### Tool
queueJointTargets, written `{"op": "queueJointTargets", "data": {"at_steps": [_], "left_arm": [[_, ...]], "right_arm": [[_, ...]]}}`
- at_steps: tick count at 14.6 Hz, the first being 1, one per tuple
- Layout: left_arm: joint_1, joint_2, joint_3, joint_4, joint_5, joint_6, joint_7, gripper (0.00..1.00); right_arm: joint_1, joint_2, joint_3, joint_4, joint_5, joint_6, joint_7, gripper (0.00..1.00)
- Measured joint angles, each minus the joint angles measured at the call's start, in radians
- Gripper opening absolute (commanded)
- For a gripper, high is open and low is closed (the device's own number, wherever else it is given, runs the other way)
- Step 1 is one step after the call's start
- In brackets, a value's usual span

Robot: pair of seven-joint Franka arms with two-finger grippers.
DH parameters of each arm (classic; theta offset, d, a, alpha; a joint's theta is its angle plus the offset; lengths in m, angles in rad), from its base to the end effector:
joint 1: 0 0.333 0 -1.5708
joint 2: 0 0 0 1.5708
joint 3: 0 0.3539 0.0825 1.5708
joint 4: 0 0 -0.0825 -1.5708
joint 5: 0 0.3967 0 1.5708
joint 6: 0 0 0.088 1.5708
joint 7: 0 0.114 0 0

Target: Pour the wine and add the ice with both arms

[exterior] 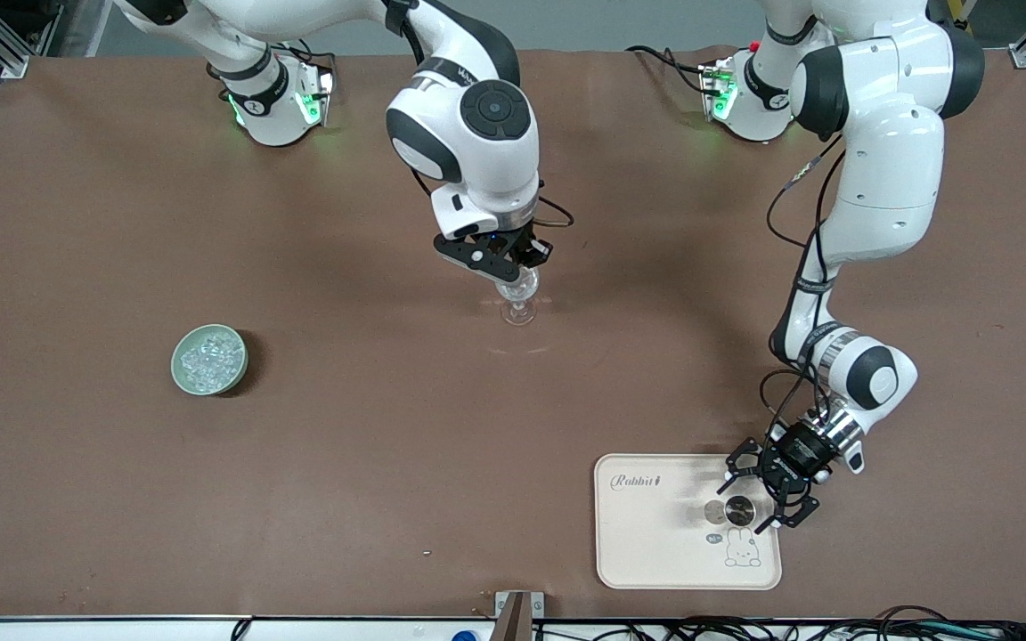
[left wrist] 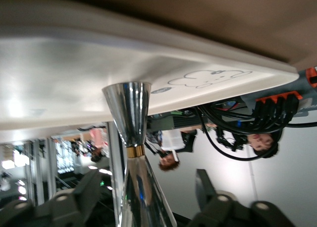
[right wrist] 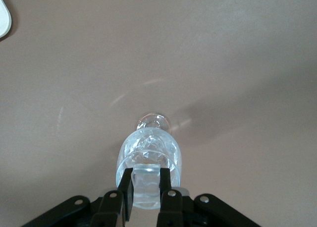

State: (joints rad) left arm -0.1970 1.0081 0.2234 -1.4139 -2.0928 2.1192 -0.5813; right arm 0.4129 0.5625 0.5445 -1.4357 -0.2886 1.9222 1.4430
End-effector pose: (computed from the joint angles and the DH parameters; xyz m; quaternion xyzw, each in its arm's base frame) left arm 0.7744 -0.0655 0.1278 0.3988 0.6793 -0.2180 0.5762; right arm 0.4983 0.5345 0.4214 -0.9741 0.2262 0.0030 0.0046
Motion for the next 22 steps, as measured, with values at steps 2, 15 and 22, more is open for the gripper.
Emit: {"op": "queueJointTargets", "data": {"at_steps": [2,15,22], "left_arm": [[0.009,-0.012,0.002,-0.002,0.092,0.0,-0.007,1.0],[0.029,-0.15,0.001,0.082,1.268,-0.04,-0.147,1.0],[0.022,-0.271,-0.024,0.135,1.678,-0.04,-0.193,1.0]], "right_arm": [[0.001,0.005,0.0,0.0,-0.004,0.0,0.0,0.11],[0.001,0.02,-0.001,0.006,-0.007,0.003,0.001,0.82],[-0.087,-0.074,-0.008,0.096,-0.045,-0.084,-0.026,1.0]]}}
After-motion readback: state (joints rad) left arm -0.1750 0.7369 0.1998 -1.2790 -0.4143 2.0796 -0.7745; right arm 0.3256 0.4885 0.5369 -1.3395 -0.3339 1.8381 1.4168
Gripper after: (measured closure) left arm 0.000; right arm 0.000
